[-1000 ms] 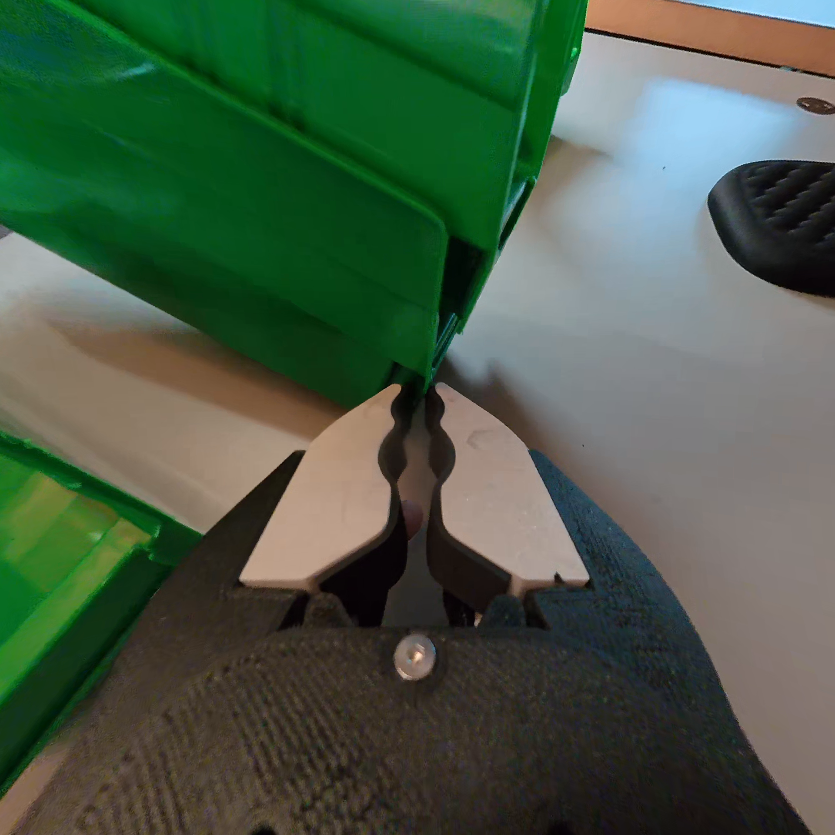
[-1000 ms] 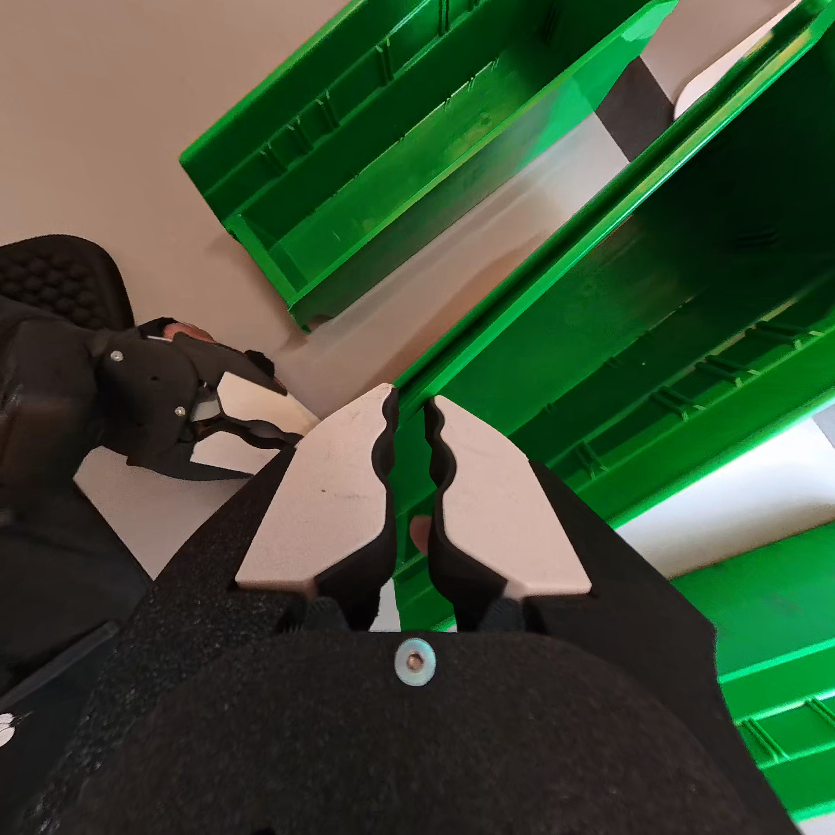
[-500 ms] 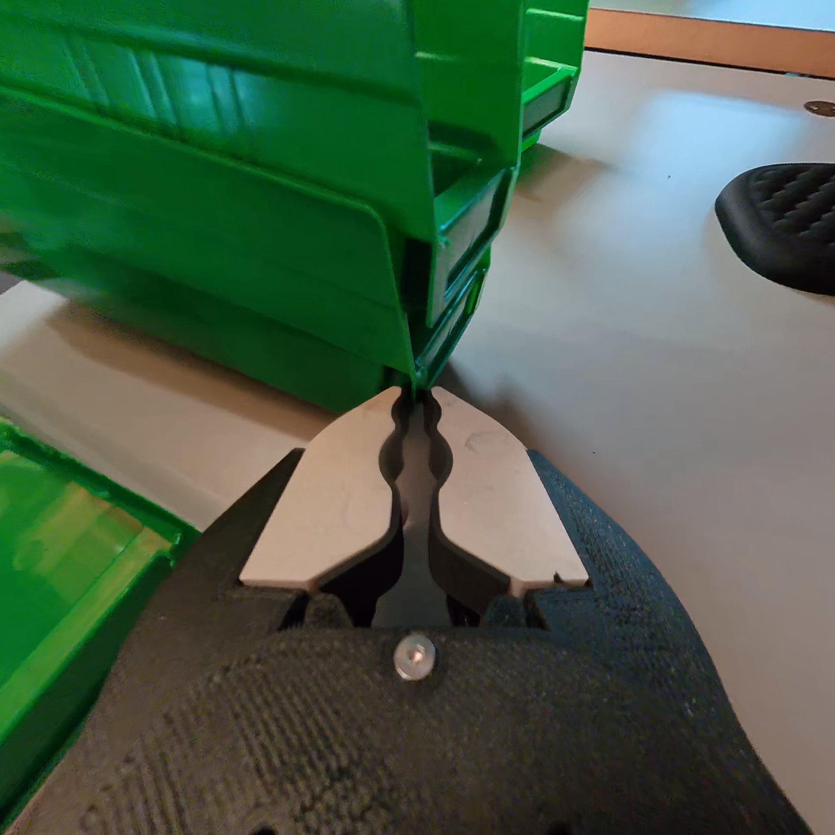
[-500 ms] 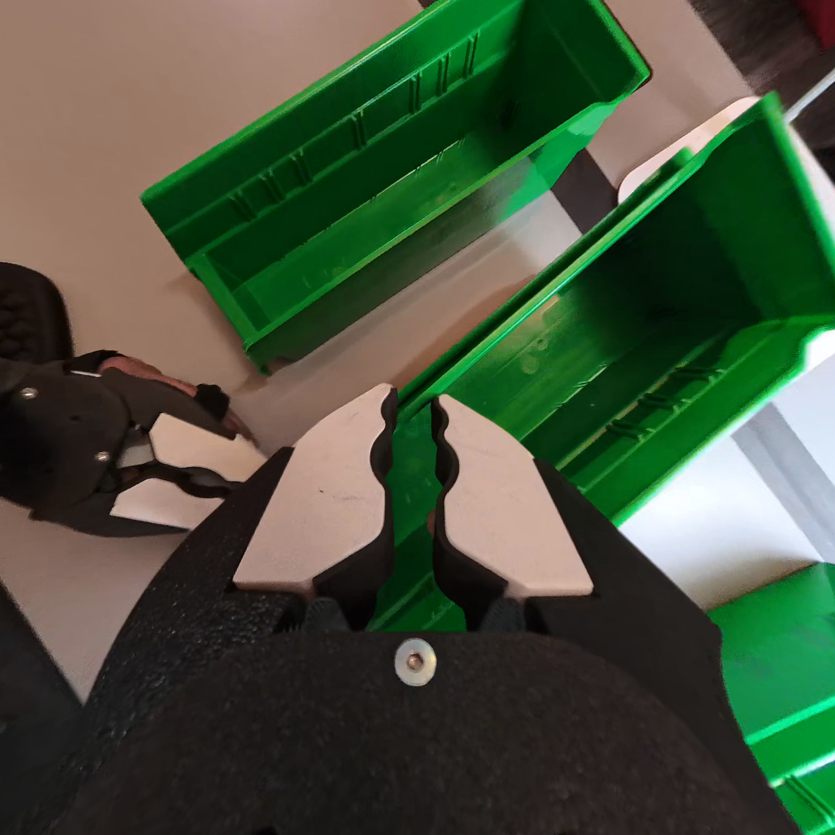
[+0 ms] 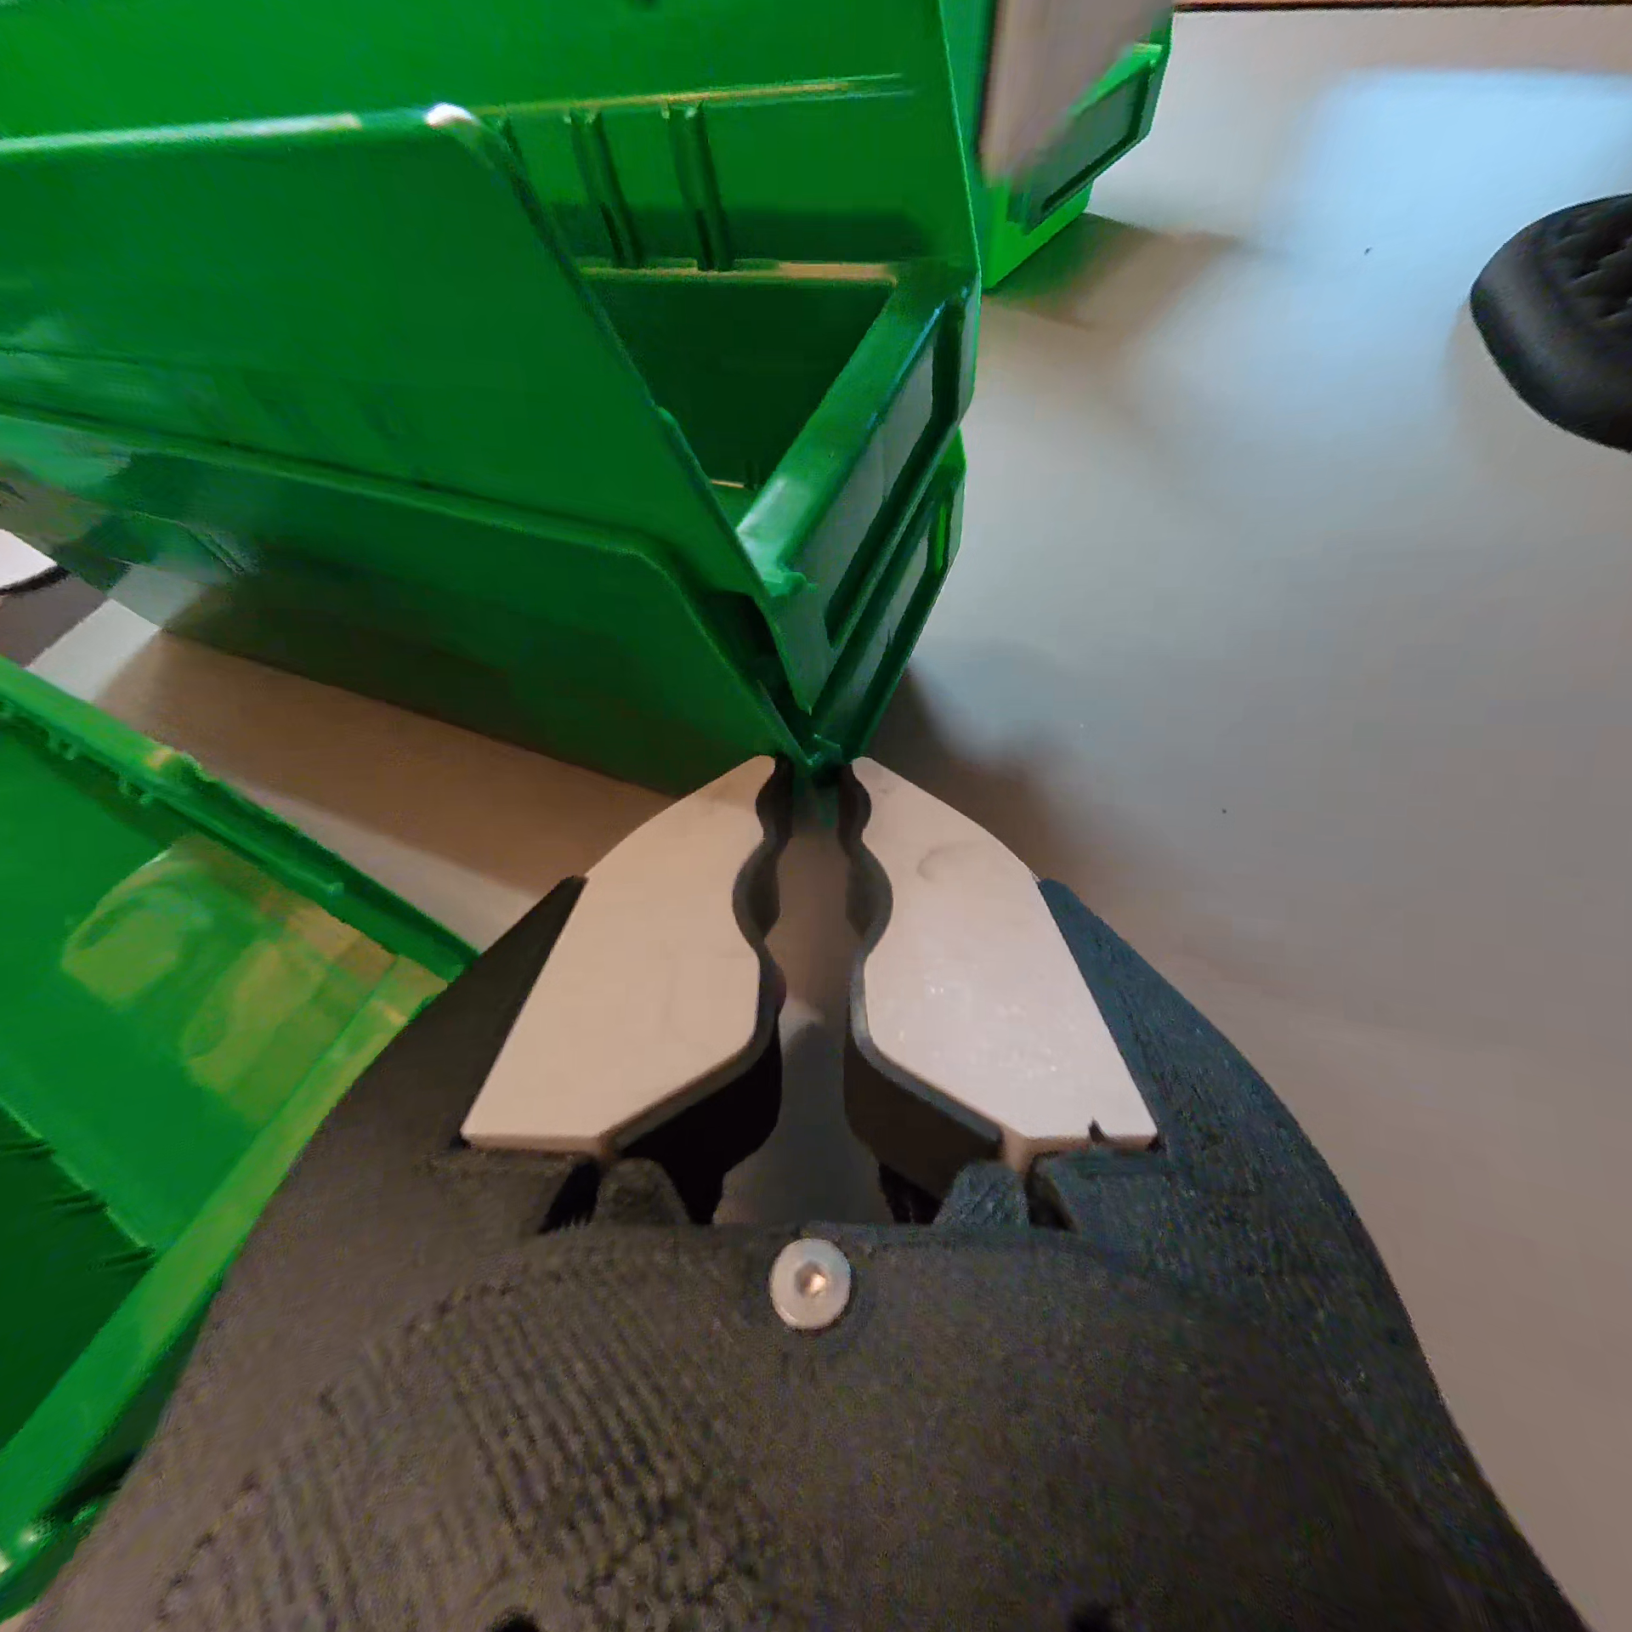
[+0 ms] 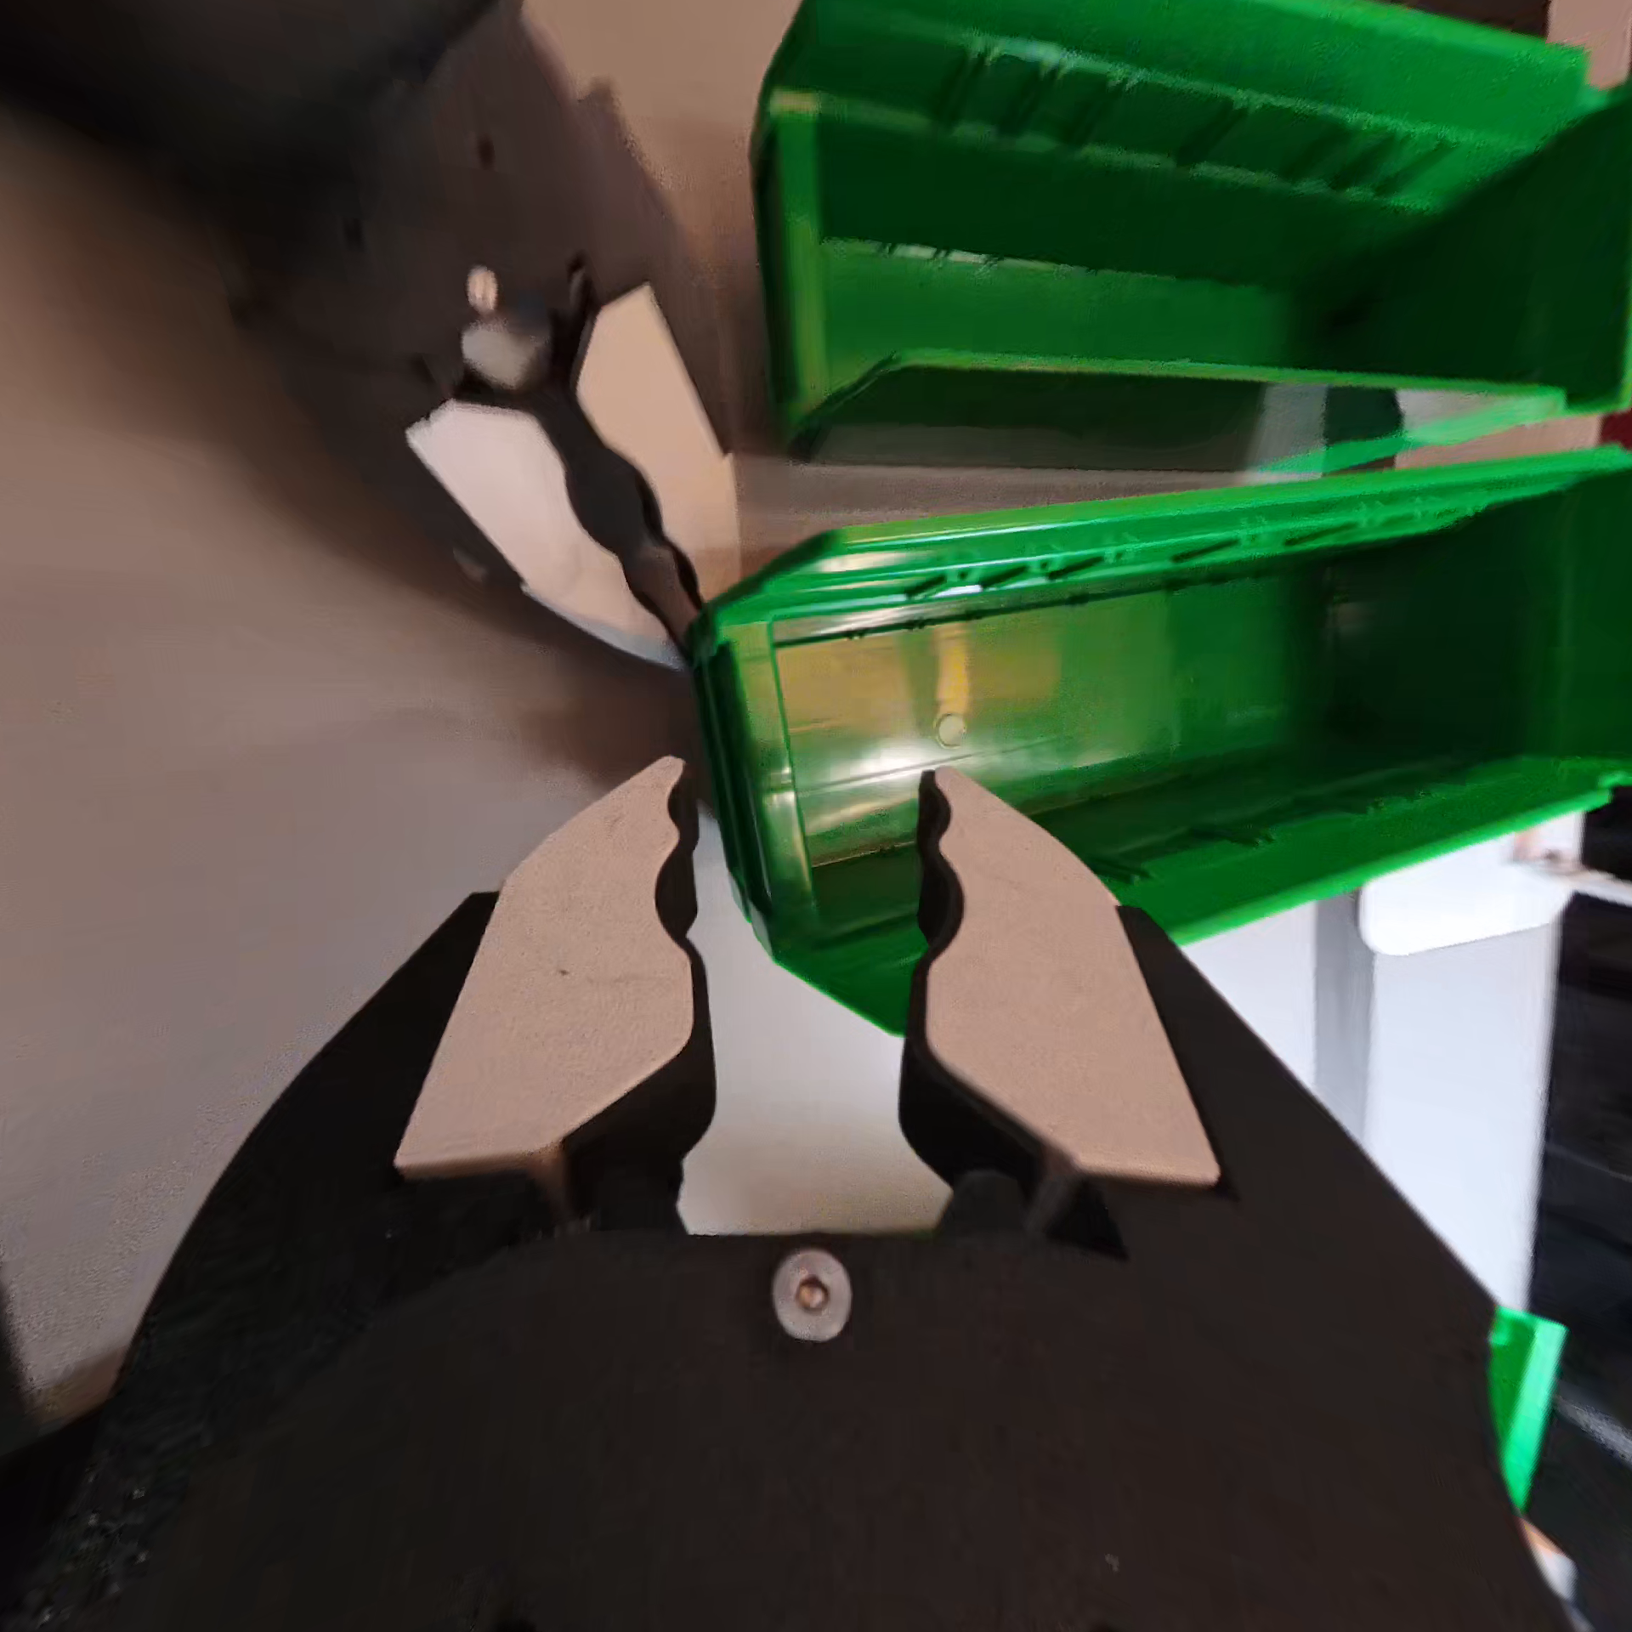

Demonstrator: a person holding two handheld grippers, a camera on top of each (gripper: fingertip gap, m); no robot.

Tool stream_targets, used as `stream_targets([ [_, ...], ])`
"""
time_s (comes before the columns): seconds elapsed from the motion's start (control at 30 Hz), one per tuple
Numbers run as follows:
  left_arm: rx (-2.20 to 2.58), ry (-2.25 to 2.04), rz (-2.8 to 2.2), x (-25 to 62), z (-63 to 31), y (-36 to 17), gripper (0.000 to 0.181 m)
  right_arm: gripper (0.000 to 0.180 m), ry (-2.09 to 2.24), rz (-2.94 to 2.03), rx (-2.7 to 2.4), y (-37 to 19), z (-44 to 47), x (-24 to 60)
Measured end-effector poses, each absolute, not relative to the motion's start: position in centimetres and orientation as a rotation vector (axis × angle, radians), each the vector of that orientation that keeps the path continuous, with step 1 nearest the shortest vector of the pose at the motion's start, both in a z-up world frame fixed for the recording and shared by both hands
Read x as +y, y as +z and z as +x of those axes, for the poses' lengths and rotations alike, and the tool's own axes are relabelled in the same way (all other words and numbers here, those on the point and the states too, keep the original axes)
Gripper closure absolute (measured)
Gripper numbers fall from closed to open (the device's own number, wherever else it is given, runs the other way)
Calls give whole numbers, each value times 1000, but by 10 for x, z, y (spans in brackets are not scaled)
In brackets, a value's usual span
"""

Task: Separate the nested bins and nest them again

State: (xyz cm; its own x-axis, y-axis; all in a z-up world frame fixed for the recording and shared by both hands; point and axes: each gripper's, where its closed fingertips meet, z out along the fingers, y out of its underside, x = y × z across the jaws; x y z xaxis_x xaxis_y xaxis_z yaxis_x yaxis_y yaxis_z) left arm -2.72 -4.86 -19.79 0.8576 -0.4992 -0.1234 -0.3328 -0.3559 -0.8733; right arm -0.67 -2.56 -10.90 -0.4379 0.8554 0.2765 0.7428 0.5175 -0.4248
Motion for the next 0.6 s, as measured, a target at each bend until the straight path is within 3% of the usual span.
stream_targets([
  [0.23, 630, -113, -1919, -53, -36, -188, 166, 135, -195, -1003, -2399, -173, -14, -18],
  [0.3, 627, -90, -1896, -55, -41, -183, 165, 151, -157, -1015, -2419, -180, -15, -19],
  [0.6, 577, -135, -1654, -61, -47, -122, 161, 152, -113, -1094, -2346, -171, -1, -15],
])
